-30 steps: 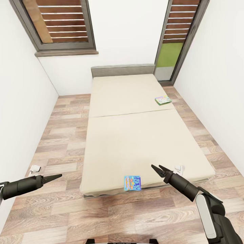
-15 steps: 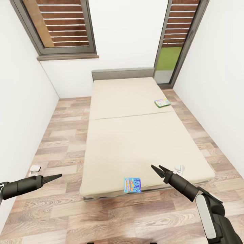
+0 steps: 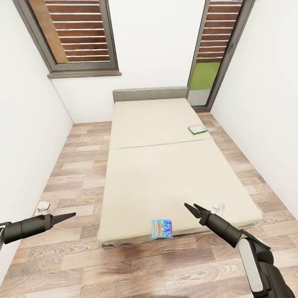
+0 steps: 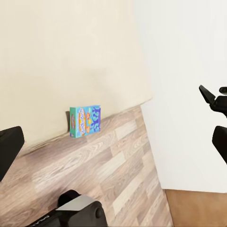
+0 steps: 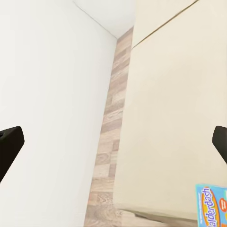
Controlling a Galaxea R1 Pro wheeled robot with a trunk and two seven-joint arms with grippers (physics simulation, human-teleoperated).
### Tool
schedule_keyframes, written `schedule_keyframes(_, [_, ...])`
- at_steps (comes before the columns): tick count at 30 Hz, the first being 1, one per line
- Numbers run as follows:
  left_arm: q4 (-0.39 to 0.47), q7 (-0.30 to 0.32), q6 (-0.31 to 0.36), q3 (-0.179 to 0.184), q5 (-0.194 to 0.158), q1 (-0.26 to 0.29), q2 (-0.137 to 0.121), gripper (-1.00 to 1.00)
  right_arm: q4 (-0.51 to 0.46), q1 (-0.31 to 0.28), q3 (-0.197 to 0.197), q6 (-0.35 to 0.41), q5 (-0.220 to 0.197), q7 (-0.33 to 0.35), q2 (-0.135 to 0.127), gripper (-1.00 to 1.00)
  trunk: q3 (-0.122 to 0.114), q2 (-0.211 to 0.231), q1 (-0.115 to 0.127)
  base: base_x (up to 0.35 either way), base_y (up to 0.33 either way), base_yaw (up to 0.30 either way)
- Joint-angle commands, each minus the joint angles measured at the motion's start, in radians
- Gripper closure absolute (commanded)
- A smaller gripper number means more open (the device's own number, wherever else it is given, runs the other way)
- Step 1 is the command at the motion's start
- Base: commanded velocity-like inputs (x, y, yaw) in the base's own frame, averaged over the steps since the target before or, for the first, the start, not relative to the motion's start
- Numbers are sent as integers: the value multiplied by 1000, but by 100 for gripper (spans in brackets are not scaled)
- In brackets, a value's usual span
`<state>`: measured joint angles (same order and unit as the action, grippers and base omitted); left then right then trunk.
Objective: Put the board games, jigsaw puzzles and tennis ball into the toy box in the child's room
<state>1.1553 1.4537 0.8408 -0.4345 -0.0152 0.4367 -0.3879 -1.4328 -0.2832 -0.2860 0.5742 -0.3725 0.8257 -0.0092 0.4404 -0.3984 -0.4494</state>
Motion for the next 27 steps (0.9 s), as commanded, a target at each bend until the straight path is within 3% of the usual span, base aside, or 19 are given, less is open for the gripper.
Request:
schedule_keyframes(1, [0, -3, 11, -1, 0, 1, 0, -100, 0, -1, -1, 7, -6, 1, 0, -100, 0, -2, -1, 0, 0, 0])
schedule_keyframes(27, [0, -16, 11, -3, 0, 1, 0, -100, 3, -1, -1, 7, -5, 0, 0, -100, -43, -2, -1, 0, 0, 5])
